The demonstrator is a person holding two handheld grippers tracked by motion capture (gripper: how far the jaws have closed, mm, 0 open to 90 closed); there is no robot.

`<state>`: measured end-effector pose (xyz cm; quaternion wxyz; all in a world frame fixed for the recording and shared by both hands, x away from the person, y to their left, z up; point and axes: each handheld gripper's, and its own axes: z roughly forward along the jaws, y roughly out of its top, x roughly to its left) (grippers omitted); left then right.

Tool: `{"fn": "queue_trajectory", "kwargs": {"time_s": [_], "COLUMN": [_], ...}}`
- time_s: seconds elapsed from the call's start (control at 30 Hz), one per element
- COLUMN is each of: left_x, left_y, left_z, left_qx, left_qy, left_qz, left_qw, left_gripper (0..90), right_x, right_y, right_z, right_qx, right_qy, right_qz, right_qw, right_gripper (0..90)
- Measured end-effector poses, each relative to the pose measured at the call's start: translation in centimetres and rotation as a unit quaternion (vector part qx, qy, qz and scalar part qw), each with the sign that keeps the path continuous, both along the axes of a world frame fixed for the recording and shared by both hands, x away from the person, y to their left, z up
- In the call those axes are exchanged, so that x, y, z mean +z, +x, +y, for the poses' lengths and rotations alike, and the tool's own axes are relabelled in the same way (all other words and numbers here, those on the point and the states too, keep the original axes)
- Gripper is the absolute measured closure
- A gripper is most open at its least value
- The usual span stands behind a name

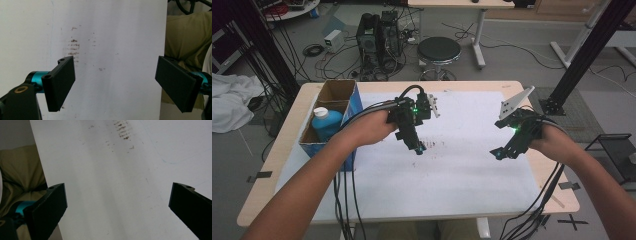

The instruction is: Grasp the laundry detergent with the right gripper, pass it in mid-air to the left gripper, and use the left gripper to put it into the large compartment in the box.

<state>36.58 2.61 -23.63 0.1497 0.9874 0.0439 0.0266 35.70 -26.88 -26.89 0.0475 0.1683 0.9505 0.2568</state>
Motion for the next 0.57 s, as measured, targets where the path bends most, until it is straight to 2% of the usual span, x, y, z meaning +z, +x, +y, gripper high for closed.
{"fn": "queue_trajectory", "kwargs": {"time_s": [0.17, 0.57], "left_x": [0.02, -0.02], "left_y": [0.12, 0.4], "left_z": [0.14, 0.35], "left_qx": [0.001, 0.004], "left_qy": [-0.003, -0.002], "left_qz": [0.0, 0.001], "left_qw": [1.0, 1.0], "left_gripper": [16.5, 16.4], "right_x": [-0.06, -0.09], "right_y": [0.1, 0.11], "right_z": [0.09, 0.12], "right_qx": [0.0, 0.003], "right_qy": [0.002, 0.002], "right_qz": [0.008, 0.007], "right_qw": [1.0, 1.0], "right_gripper": [0.7, 0.7]}}
